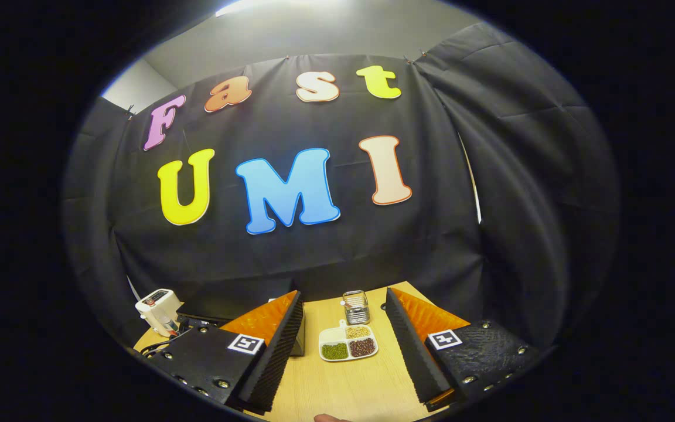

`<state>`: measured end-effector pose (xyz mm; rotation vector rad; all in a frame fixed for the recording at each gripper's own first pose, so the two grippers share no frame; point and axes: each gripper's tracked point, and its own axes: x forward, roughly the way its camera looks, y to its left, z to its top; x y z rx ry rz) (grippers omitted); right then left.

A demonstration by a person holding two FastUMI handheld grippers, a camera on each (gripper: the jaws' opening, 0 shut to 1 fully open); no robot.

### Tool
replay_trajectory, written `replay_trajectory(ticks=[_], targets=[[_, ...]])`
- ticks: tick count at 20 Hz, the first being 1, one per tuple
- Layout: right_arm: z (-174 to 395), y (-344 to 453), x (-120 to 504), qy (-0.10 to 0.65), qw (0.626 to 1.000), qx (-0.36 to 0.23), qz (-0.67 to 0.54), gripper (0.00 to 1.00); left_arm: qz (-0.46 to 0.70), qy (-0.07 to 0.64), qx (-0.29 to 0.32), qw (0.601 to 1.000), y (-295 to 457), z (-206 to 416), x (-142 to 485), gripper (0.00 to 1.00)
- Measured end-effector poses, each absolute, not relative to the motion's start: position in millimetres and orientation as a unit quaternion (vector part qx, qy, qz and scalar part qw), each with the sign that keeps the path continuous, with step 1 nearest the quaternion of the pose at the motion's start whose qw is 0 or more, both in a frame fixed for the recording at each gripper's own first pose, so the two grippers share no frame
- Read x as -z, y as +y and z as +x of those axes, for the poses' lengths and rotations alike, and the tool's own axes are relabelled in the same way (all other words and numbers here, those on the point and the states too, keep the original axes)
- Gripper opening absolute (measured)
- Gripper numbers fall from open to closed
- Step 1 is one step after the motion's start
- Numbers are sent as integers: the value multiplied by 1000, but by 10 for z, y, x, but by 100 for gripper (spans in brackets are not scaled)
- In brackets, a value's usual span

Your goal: Open the electric oven with the left hand, put the food in, and close the electric oven.

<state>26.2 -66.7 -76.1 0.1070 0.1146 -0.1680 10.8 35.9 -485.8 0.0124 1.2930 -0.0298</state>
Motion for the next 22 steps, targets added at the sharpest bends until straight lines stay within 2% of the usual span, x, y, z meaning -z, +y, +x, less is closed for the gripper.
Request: replay_trajectory(ticks=[5, 11, 17, 20, 22], targets=[[144, -699, 829, 62, 991, 103, 57, 87, 15, 624, 14, 781, 369, 168, 5087, 99], [112, -705, 879, 62, 989, 117, 63, 87, 2, 623, 11, 783, 363, 222, 5078, 98], [129, -597, 828, 55, 991, 106, 61, 87, -15, 600, 19, 799, 350, 212, 4858, 100], [175, -478, 750, 46, 993, 91, 60, 87, -12, 584, 19, 811, 355, 208, 4700, 98], [183, -443, 641, 31, 994, 86, 59, 87, -14, 573, 19, 819, 349, 219, 4603, 100]])
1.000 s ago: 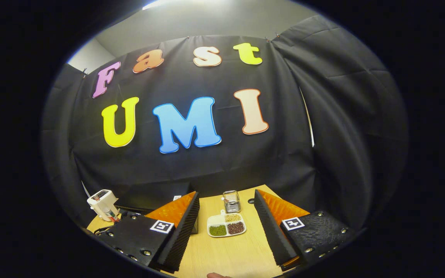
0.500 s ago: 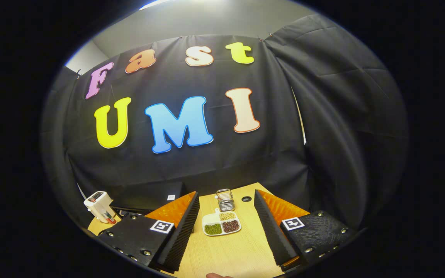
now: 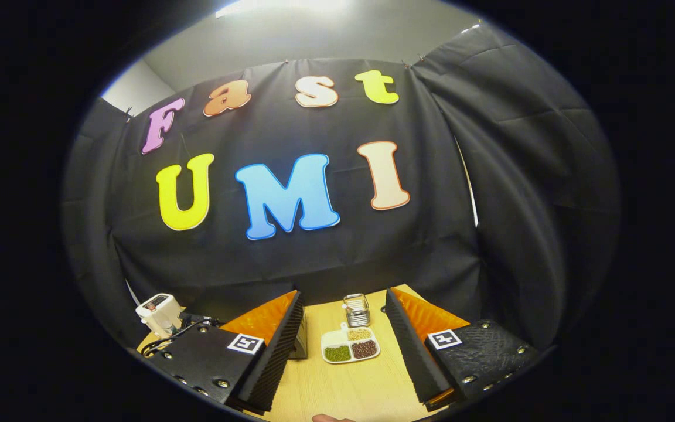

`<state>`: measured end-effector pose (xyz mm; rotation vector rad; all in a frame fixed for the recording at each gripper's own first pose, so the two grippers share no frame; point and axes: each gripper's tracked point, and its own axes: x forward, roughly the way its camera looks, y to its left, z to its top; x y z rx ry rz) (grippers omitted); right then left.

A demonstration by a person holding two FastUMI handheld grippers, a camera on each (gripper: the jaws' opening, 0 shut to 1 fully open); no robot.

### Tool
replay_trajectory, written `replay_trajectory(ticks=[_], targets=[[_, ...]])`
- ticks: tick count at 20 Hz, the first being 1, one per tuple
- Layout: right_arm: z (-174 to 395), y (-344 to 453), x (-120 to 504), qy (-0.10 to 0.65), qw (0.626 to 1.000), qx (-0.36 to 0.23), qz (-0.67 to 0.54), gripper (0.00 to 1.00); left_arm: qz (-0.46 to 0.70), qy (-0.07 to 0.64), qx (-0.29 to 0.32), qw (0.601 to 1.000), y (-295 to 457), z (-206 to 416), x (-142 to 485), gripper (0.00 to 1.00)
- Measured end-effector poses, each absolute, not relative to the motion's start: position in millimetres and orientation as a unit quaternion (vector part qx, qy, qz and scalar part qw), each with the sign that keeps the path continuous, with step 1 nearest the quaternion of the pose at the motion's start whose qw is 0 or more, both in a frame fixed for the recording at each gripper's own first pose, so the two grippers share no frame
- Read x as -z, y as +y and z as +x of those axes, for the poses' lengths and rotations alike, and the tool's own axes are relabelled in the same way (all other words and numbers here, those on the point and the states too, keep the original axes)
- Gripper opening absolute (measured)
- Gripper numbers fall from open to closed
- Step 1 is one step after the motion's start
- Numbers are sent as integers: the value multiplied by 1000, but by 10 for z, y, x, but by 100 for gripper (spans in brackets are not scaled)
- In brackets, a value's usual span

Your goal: Open the electric oven with the left hand, put the food in, and close the electric oven.

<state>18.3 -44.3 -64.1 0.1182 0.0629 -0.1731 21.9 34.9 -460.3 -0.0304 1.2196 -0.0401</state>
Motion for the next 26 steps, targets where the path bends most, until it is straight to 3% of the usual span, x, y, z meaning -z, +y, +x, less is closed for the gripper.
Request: replay_trajectory(ticks=[17, 19, 20, 26], targets=[[119, -643, 645, 28, 996, 78, 25, 87, 11, 456, -38, 889, 534, 822, 3902, 100], [143, -654, 640, 30, 997, 67, 23, 87, 15, 418, -45, 907, 520, 868, 3604, 94], [154, -649, 645, 30, 998, 59, 21, 87, 10, 394, -46, 918, 462, 864, 3423, 100], [310, -459, 489, 20, 999, -13, 21, 87, -22, 197, -63, 978, 218, 570, 1780, 98]])
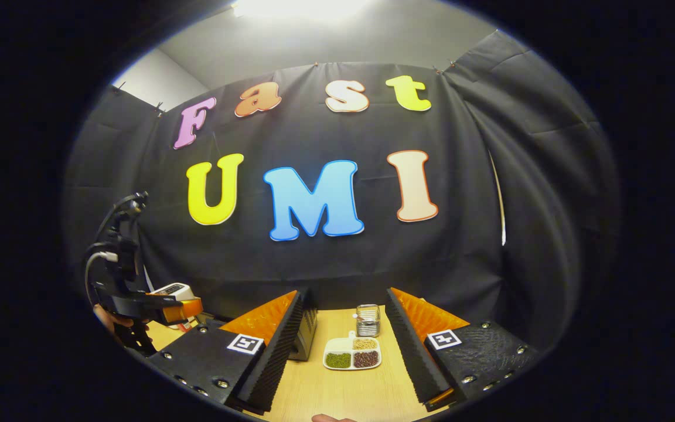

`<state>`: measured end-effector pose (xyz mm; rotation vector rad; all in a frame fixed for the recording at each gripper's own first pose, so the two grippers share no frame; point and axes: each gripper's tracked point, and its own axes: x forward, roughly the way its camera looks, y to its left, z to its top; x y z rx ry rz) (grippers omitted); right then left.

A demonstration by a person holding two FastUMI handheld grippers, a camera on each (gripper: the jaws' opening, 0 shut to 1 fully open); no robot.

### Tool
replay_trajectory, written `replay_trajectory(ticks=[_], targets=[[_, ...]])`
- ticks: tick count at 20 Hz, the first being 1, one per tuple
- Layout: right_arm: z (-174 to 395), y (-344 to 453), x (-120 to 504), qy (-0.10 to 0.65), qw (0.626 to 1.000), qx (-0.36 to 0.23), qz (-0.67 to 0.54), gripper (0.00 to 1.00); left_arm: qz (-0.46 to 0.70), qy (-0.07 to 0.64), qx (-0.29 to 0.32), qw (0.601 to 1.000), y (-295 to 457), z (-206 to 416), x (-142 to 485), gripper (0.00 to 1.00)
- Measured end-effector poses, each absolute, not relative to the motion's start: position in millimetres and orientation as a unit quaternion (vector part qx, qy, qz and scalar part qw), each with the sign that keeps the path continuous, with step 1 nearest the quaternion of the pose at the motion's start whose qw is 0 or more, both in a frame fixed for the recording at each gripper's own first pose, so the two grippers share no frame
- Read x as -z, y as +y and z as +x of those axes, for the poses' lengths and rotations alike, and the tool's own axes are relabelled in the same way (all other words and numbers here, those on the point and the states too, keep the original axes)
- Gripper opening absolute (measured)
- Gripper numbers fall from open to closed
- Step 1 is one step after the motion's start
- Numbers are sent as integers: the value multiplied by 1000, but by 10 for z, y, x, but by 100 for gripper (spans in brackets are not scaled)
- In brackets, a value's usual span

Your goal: Open the electric oven with the left hand, put the food in, and close the electric oven.

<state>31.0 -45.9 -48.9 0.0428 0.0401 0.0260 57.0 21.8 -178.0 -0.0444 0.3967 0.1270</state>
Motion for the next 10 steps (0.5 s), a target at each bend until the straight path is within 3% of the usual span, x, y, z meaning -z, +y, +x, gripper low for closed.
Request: replay_trajectory(ticks=[1, 4, 7, 10], targets=[[337, -410, 418, 16, 999, -25, 22, 87, -22, 163, -68, 984, 195, 478, 1473, 100], [361, -274, 158, -6, 998, -45, 34, 93, -4, 82, -83, 993, 166, 174, 708, 93], [331, -127, -17, -13, 998, -46, 42, 98, -3, 57, -60, 997, 35, -48, 372, 100], [229, -66, -129, -22, 999, -29, 31, 98, -3, 66, -45, 997, 90, -200, 380, 100]])
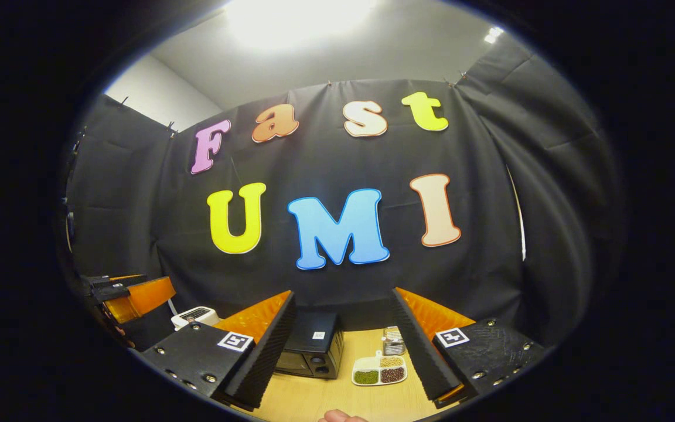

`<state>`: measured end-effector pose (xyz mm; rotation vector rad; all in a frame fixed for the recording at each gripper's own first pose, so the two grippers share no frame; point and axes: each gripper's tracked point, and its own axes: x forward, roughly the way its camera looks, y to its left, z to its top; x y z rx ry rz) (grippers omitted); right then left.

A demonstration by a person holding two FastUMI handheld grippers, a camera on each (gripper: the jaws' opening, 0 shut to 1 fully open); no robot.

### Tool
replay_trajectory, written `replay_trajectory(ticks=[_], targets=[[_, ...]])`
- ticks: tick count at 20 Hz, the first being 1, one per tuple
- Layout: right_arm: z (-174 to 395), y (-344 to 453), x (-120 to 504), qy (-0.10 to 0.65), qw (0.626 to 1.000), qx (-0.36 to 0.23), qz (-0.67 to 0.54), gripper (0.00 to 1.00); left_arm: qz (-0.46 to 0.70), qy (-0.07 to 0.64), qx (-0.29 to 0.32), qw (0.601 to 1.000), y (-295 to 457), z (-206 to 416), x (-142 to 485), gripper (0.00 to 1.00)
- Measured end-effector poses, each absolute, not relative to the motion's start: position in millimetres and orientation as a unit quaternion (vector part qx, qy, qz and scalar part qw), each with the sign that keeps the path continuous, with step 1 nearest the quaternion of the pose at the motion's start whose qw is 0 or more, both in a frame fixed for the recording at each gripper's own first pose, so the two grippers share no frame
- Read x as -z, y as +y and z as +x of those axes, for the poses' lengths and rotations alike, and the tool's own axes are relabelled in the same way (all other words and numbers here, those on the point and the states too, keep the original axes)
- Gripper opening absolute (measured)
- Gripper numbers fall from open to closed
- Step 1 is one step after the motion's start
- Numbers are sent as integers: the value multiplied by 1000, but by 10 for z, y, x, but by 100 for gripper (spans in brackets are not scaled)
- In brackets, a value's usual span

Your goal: Open the electric oven with the left hand, put the food in, and close the electric oven.

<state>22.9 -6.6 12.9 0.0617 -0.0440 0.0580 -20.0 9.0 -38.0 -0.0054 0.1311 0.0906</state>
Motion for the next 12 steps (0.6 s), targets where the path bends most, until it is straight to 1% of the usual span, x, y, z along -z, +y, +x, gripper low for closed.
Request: replay_trajectory(ticks=[5, 6, 7, 8, 9, 10, 11, 12], targets=[[53, 140, -257, -37, 998, -18, 37, 98, -8, 48, -28, 998, 272, -248, 292, 100], [13, 186, -263, -37, 999, -14, 36, 98, -11, 47, -21, 999, 286, -254, 274, 97], [-10, 211, -277, -38, 999, -9, 33, 98, -12, 47, -14, 999, 320, -250, 263, 100], [-38, 234, -280, -38, 999, -2, 28, 98, -12, 45, -6, 999, 338, -247, 273, 97], [-65, 286, -296, -41, 999, -1, 25, 98, -11, 45, -1, 999, 356, -235, 279, 100], [-92, 328, -297, -41, 999, 1, 22, 98, -10, 43, 2, 999, 387, -252, 266, 97], [-116, 361, -300, -42, 999, 5, 20, 98, -11, 42, 6, 999, 411, -255, 269, 100], [-144, 411, -307, -41, 999, 6, 22, 98, -14, 40, 11, 999, 442, -258, 263, 97]])
